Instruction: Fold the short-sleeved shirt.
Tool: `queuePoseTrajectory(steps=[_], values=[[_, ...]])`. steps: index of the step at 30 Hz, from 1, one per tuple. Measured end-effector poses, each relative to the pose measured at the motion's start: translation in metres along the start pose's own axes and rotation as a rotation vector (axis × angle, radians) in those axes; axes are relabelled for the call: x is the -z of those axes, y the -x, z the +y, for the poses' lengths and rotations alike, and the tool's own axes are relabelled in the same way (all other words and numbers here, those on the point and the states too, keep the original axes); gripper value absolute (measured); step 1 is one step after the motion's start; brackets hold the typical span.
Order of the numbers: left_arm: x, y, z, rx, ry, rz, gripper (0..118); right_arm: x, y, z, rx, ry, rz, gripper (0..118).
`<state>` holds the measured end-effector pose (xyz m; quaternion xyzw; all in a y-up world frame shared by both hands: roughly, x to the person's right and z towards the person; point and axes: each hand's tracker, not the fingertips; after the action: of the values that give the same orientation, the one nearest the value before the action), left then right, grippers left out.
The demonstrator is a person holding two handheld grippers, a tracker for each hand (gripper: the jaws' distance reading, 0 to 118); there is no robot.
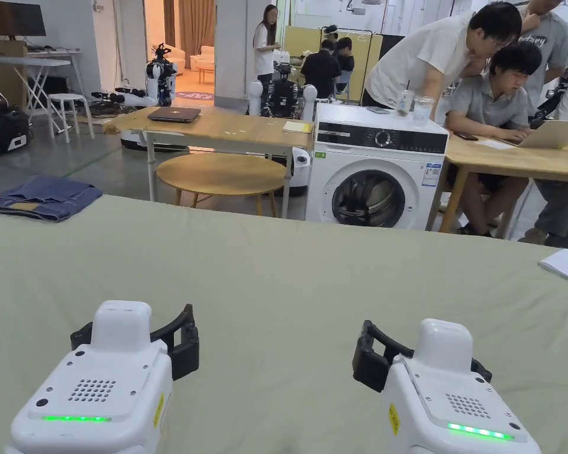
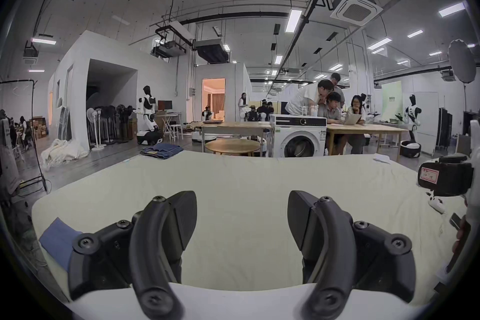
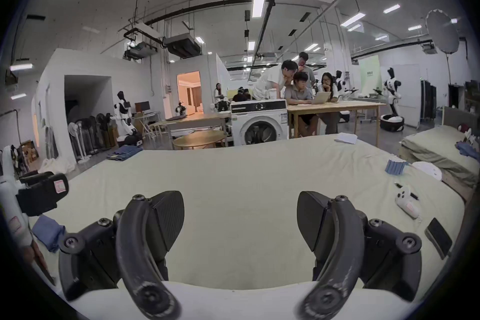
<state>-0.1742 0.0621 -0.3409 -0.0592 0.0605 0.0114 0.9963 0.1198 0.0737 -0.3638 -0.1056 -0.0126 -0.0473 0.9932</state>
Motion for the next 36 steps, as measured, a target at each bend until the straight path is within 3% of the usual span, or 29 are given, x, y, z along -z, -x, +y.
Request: queuePoseTrajectory(steps=[7, 14, 28, 36], values=[[0.002, 0.005, 0.0, -0.029, 0.008, -0.013, 73, 0.008, 0.003, -0.004, -0.043, 0.028, -0.025, 92], [0.003, 0.008, 0.002, -0.059, 0.017, -0.021, 73, 0.014, -0.006, -0.003, 0.038, 0.096, 0.027, 92], [0.005, 0.008, 0.001, -0.055, 0.022, -0.028, 73, 0.008, 0.006, 0.001, -0.044, 0.035, 0.013, 92], [0.006, 0.01, -0.003, -0.027, -0.03, -0.021, 73, 0.008, 0.002, 0.005, -0.041, 0.024, 0.012, 92]])
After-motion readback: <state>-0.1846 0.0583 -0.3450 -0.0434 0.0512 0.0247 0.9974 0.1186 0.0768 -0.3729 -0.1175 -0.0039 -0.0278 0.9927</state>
